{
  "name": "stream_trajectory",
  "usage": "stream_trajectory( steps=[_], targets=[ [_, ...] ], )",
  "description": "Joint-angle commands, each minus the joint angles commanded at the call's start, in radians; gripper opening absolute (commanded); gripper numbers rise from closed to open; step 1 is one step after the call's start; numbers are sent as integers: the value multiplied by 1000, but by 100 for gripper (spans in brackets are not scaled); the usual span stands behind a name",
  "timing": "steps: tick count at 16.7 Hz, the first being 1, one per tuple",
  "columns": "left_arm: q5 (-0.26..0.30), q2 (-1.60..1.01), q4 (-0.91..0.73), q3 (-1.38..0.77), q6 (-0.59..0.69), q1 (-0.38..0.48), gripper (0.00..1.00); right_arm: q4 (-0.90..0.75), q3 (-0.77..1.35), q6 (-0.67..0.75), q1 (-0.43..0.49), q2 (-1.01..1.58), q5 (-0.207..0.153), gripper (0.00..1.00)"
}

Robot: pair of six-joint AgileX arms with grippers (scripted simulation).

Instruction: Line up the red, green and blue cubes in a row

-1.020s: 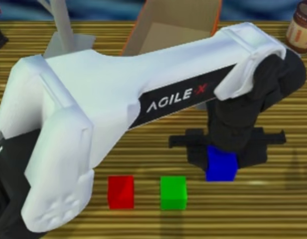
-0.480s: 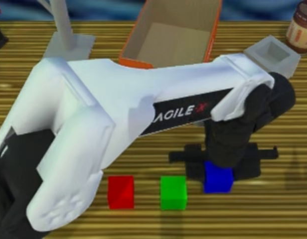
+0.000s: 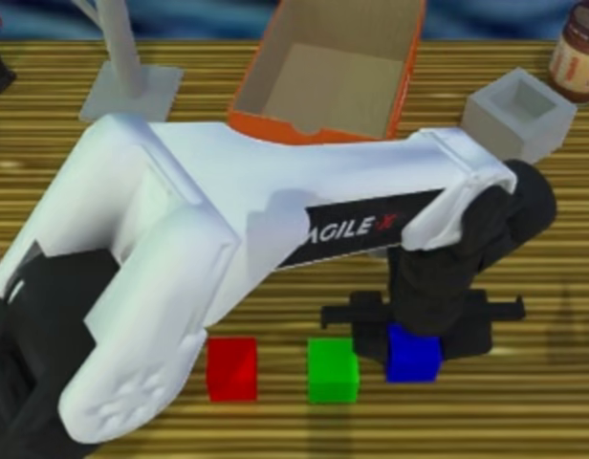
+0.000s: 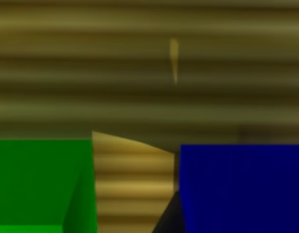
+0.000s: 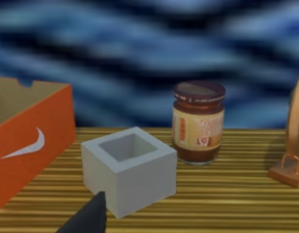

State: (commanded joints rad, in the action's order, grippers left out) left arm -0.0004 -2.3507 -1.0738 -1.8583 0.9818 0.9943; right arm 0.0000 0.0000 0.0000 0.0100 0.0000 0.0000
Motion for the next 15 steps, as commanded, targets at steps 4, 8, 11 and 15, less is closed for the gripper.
stream_trajectory(
  steps=[4, 8, 11, 15],
  targets=[
    [0, 0, 0, 0, 0, 0, 38, 0, 0, 0, 0, 0, 0, 100],
    [0, 0, 0, 0, 0, 0, 68, 0, 0, 0, 0, 0, 0, 100],
    [0, 0, 0, 0, 0, 0, 90, 0, 0, 0, 0, 0, 0, 100],
    [0, 0, 0, 0, 0, 0, 100, 0, 0, 0, 0, 0, 0, 100]
  ],
)
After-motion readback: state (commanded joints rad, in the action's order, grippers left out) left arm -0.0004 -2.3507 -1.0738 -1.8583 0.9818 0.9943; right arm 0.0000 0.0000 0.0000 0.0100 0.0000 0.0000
